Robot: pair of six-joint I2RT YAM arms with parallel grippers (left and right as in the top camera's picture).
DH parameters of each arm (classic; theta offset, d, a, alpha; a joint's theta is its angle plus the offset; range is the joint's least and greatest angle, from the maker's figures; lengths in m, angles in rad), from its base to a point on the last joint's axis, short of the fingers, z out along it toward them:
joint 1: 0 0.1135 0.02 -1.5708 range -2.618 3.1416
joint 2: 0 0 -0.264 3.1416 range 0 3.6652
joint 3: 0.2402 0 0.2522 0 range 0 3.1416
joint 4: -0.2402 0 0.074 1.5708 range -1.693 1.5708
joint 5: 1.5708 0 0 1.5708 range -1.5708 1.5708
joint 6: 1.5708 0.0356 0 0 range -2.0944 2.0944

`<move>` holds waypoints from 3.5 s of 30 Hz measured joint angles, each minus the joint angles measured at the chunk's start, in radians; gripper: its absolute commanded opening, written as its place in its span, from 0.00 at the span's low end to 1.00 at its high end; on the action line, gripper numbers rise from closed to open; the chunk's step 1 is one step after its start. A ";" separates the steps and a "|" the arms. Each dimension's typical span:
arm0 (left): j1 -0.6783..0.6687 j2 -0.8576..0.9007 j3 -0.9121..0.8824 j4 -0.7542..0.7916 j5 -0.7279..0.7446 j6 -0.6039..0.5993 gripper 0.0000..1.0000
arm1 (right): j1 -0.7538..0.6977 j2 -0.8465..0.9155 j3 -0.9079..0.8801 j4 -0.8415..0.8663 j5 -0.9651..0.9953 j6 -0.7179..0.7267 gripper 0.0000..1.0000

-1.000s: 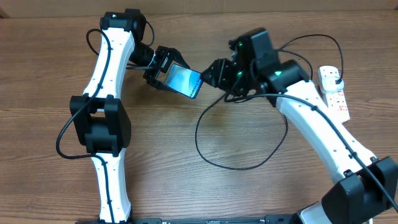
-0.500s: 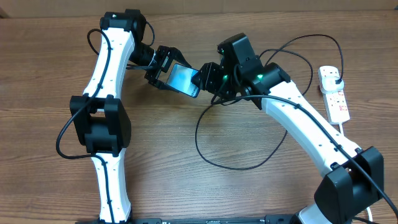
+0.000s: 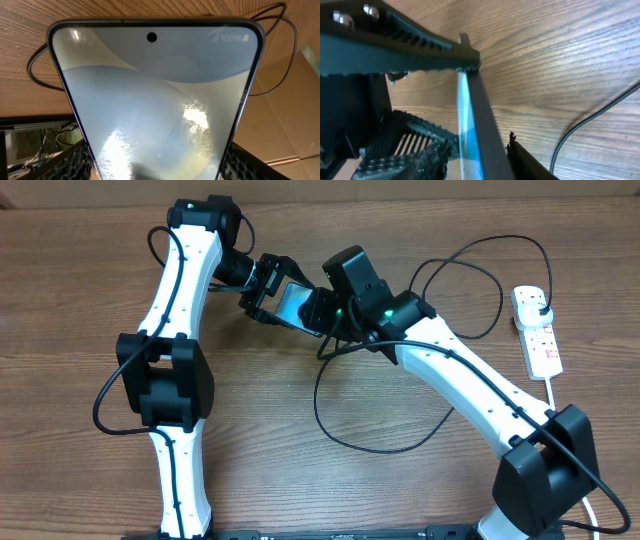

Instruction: Plug charger to phone and switch on socket

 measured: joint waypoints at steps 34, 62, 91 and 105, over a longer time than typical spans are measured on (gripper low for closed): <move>0.000 0.000 0.006 0.091 0.031 0.151 1.00 | -0.088 -0.020 -0.008 -0.024 0.008 0.030 0.04; 0.003 0.000 0.008 0.655 0.409 0.314 0.97 | -0.295 -0.176 -0.013 0.200 -0.079 0.368 0.04; -0.066 0.000 0.010 1.044 0.361 -0.398 0.38 | -0.143 -0.146 -0.013 0.275 0.200 0.841 0.04; -0.066 0.000 0.010 1.044 0.361 -0.488 0.20 | -0.131 -0.146 -0.013 0.280 0.205 0.906 0.04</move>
